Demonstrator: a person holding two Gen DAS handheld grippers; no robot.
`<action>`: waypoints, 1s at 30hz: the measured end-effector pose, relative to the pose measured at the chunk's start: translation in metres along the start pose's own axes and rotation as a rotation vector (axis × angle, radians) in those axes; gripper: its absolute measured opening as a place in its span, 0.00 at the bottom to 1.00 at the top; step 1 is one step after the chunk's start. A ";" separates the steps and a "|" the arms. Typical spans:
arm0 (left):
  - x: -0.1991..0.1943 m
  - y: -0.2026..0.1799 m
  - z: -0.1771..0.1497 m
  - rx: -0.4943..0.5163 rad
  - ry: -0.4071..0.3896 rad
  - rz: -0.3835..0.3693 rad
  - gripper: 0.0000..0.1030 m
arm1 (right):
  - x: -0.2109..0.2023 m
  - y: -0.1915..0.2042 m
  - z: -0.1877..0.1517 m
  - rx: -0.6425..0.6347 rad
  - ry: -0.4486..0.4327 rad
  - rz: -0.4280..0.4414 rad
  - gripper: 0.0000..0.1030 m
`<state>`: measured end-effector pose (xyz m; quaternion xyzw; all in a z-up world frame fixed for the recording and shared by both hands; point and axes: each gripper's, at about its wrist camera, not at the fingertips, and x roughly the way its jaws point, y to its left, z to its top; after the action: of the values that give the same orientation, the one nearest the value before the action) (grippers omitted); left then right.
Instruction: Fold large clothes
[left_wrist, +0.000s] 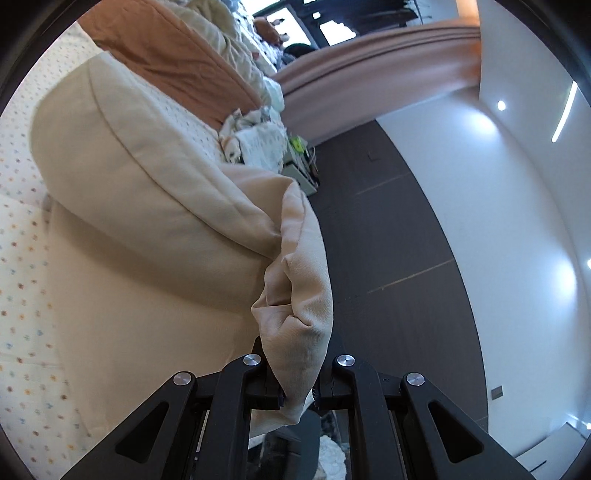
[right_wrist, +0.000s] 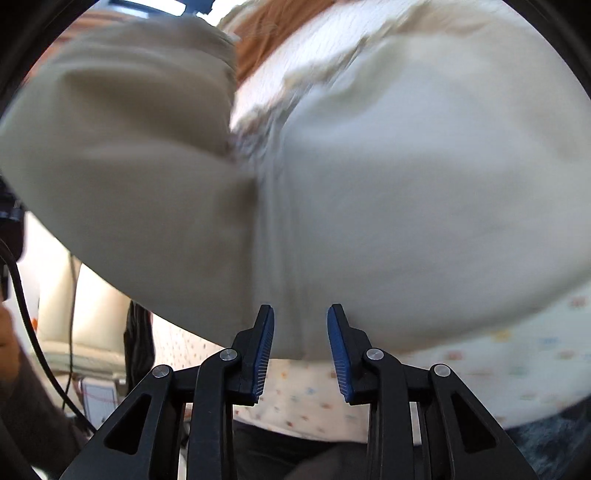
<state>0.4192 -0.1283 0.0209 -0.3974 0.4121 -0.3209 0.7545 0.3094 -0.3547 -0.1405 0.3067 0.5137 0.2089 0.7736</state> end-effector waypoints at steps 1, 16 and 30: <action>0.013 0.000 0.000 -0.005 0.019 0.002 0.09 | -0.012 -0.007 0.001 0.013 -0.023 -0.008 0.31; 0.154 -0.010 -0.057 -0.003 0.258 0.020 0.09 | -0.135 -0.131 -0.007 0.272 -0.234 -0.114 0.31; 0.230 0.038 -0.112 -0.065 0.441 0.135 0.25 | -0.162 -0.165 -0.016 0.325 -0.256 -0.124 0.34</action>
<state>0.4314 -0.3348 -0.1348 -0.3132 0.6028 -0.3352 0.6528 0.2339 -0.5739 -0.1510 0.4193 0.4561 0.0345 0.7842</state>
